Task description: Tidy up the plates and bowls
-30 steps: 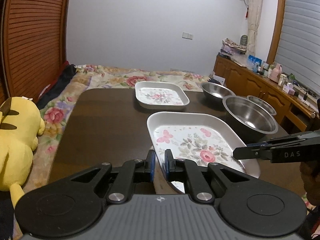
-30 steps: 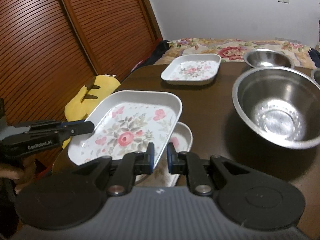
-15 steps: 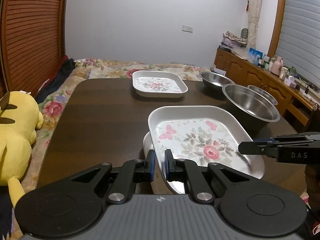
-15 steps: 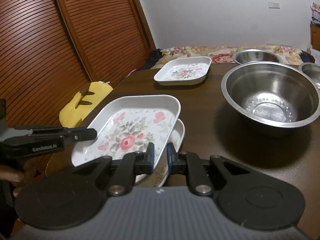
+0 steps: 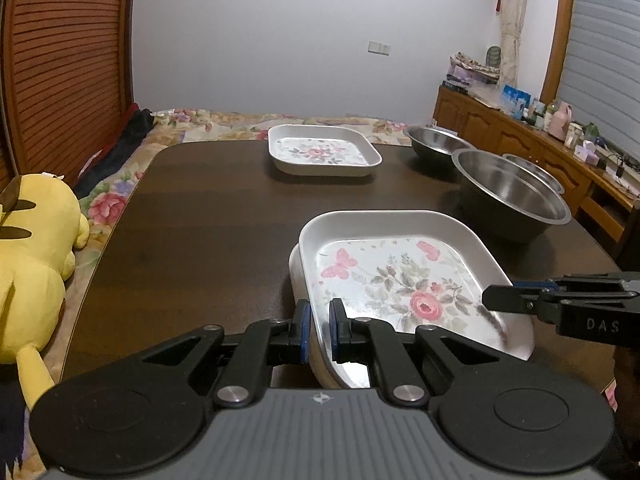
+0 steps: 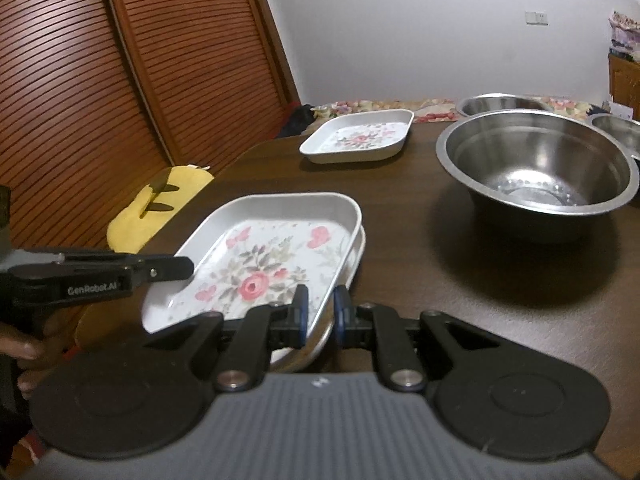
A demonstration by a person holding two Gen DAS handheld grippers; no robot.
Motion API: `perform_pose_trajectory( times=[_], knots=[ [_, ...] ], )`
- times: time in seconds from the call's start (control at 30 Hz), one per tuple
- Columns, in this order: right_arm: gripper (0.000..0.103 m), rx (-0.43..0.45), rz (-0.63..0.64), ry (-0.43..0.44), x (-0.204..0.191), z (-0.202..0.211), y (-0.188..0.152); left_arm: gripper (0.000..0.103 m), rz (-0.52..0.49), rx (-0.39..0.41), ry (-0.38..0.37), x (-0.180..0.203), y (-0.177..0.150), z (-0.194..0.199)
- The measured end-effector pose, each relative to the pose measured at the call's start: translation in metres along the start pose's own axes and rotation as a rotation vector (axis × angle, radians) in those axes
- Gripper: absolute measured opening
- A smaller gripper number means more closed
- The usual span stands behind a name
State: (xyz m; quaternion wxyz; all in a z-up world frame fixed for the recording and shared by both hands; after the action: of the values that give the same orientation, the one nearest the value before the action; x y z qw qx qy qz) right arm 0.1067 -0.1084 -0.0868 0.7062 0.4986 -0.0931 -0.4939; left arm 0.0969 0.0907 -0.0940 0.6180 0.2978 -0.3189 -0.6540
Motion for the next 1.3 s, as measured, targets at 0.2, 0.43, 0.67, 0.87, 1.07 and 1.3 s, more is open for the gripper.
perform_pose_trajectory(
  times=[0.2, 0.43, 0.67, 0.87, 1.07, 1.3],
  knots=[
    [0.016, 0.018, 0.016, -0.016, 0.000, -0.002, -0.004, 0.011, -0.001, 0.014, 0.010, -0.001, -0.001, -0.002],
    [0.018, 0.029, 0.001, 0.000, 0.004, -0.002, -0.008, 0.012, 0.003, 0.013, 0.017, -0.004, -0.005, -0.006],
    [0.019, 0.033, 0.011, -0.003, 0.002, 0.000, -0.010, 0.013, 0.009, 0.014, 0.024, -0.003, -0.006, -0.010],
    [0.019, 0.033, 0.009, -0.004, 0.002, 0.000, -0.010, 0.019, 0.016, 0.014, 0.016, -0.004, -0.007, -0.009],
    [0.019, 0.042, 0.006, -0.004, 0.002, 0.003, -0.007, 0.022, 0.018, 0.023, 0.014, -0.005, -0.004, -0.007],
    [0.019, 0.067, 0.017, -0.002, 0.000, 0.013, 0.008, 0.024, 0.003, 0.049, 0.007, -0.001, 0.007, 0.001]
  ],
)
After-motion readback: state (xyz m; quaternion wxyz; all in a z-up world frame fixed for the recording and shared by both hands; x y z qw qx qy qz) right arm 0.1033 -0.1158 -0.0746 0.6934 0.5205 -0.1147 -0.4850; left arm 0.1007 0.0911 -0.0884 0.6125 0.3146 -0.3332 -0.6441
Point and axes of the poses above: each gripper's, at about its wrist camera, not at the fingertips, and z roughly against the way its jaws point, x to its right, y to its top, the point moved 4 cm from there along -z, roughly the way its jaws point, and after that the axes turned 9 degrees about y, right-handed, at the moved point
